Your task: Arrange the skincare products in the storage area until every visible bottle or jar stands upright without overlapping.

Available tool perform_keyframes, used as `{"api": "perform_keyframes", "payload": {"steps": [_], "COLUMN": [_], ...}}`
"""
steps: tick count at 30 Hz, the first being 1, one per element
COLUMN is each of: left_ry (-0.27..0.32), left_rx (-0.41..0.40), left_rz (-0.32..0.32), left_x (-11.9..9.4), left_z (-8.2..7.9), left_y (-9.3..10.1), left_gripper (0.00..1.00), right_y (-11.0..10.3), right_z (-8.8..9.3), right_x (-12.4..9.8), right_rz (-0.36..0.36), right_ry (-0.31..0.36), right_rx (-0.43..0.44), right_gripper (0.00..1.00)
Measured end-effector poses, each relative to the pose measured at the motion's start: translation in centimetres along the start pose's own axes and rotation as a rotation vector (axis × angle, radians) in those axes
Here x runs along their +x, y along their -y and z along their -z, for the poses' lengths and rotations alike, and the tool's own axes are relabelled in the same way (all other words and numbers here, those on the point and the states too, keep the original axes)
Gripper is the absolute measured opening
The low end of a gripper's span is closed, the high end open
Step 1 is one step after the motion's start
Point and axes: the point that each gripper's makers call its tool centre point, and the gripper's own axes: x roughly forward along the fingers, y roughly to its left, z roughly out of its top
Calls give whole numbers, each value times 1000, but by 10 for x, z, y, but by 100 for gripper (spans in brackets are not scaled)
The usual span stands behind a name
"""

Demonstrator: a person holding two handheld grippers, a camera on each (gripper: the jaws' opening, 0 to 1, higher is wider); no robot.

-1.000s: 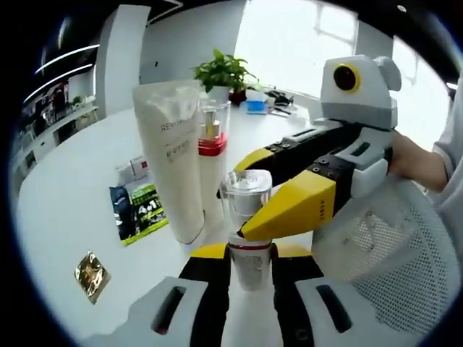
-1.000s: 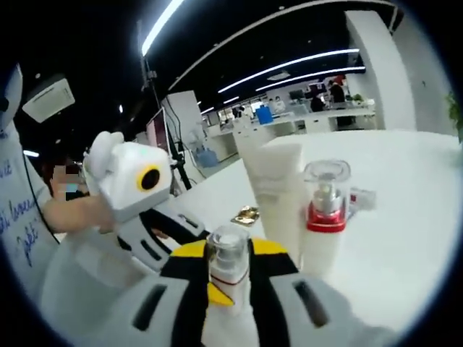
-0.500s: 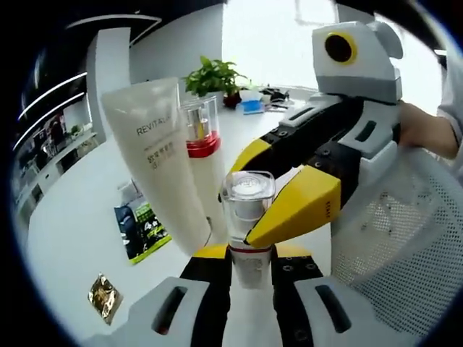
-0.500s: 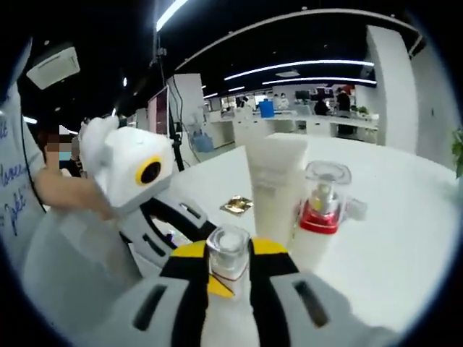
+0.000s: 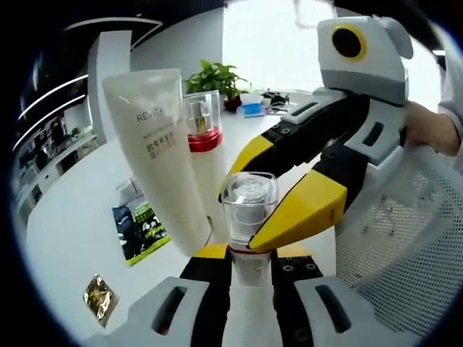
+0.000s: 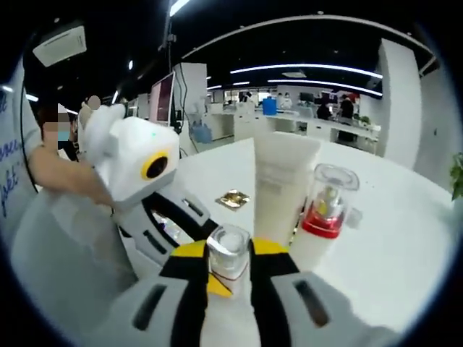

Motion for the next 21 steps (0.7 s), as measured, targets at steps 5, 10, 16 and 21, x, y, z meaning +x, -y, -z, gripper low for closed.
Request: {"api": "perform_keyframes", "payload": {"steps": [5,10,16,21], "left_ry": [-3,-11,-17,-18], "left_rx": [30,57,82,99], "left_rz": [5,5,-2,3], "left_x": [0,0,-1,0], "left_z": [0,1,2,2], "left_y": [1,3,2,4], "left_gripper": [17,18,18,20], "right_y": [-1,-4,-5,-3], "right_z": [2,10,10,13], "right_x": [-1,-2,-4,-6], "right_rz": [4,15,10,10], "right_ry": [-14,-75,-67,-83], "right_rx": [-6,-88,-57,-56], "right_gripper": [21,22,24,24]}}
